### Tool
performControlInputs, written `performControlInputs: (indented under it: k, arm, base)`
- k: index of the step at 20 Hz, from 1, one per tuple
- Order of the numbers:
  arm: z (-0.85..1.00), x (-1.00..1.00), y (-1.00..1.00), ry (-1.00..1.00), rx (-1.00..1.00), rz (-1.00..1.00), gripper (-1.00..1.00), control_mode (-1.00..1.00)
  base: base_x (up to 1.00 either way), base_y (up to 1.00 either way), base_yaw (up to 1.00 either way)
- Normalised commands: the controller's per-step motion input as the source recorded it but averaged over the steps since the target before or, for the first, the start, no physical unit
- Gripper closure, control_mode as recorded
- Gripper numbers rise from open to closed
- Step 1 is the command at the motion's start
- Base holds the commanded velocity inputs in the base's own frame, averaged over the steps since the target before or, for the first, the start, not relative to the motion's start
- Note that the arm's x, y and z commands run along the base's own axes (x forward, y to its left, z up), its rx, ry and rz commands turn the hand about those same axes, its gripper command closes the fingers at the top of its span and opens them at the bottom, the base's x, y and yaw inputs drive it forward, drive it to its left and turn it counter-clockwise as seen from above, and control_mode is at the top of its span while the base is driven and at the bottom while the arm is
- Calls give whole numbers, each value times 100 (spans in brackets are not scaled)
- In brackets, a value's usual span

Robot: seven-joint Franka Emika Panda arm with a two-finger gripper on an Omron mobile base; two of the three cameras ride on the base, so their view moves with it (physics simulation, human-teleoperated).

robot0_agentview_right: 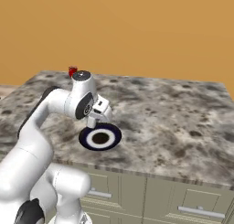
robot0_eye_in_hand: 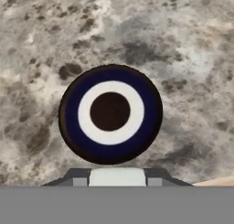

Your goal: Pick up the marshmallow and place it in the cup of hot chocolate on the dining counter.

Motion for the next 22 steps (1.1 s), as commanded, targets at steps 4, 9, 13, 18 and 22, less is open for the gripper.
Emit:
performControlInputs:
  k: [4,9,13,18,22]
  arm:
    - [40,-27,1,0,-8,11,100,-100]
    - [17,-39,1,-22,0,4,100,-100]
    - [35,-27,4,-38,0,5,100,-100]
    - [16,-18,5,-15,0,2,100,100]
    - [0,0,0,0,0,0,100,100]
  base:
    - [0,0,0]
    - [0,0,0]
    - [0,0,0]
    - [-31,13,3]
    - [-74,52,3]
